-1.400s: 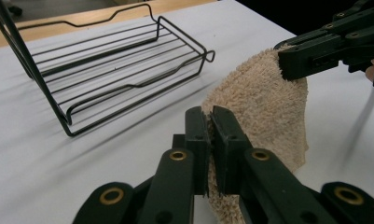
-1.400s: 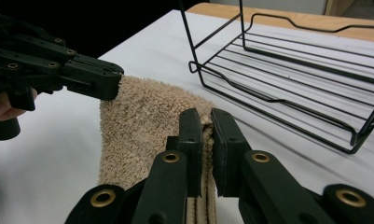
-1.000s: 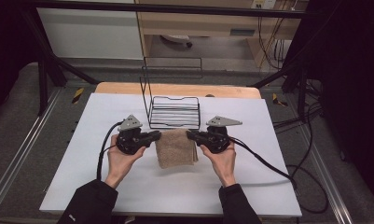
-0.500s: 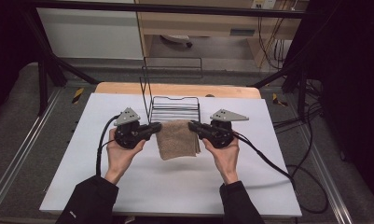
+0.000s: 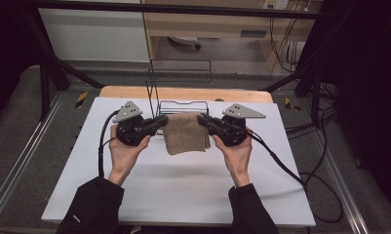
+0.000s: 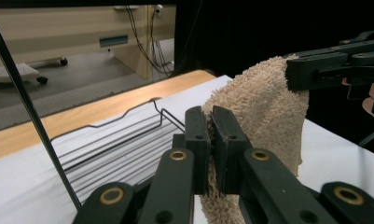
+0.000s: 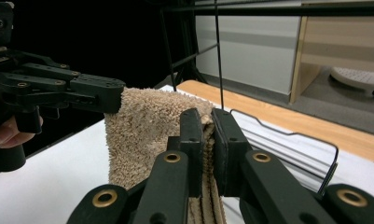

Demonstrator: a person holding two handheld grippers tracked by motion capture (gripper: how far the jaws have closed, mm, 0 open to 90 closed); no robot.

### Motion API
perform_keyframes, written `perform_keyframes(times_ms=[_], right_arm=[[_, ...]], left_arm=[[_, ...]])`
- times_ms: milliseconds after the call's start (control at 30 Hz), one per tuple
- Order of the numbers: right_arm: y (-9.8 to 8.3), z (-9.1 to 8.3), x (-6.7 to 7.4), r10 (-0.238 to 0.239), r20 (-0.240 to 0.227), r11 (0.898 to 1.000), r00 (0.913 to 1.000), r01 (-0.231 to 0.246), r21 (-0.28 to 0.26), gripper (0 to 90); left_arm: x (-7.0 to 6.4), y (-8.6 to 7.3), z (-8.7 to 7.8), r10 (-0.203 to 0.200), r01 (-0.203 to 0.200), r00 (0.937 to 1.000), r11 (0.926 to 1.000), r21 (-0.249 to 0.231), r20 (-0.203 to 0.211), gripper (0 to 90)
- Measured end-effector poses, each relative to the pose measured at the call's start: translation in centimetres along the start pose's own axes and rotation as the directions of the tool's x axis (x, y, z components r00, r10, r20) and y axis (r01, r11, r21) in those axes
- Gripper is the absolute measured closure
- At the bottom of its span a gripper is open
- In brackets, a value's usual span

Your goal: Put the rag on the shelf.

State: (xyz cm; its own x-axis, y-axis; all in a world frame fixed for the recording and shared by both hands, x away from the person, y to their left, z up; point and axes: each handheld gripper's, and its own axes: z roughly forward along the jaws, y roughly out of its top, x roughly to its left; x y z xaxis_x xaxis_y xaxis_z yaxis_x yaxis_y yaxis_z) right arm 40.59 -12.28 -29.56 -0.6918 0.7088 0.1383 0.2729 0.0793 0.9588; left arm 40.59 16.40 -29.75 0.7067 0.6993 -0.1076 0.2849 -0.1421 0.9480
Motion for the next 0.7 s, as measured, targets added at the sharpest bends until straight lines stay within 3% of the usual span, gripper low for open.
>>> perform_keyframes(times_ms=[700], right_arm=[[3.4, 0.3, 0.3, -0.032, 0.033, 0.997, 0.9989, 0.034, -0.074, 83.7]], left_arm=[[0.4, 3.3, -0.6, 0.011, -0.016, 0.9990, 0.9948, -0.100, -0.043, 85.4]])
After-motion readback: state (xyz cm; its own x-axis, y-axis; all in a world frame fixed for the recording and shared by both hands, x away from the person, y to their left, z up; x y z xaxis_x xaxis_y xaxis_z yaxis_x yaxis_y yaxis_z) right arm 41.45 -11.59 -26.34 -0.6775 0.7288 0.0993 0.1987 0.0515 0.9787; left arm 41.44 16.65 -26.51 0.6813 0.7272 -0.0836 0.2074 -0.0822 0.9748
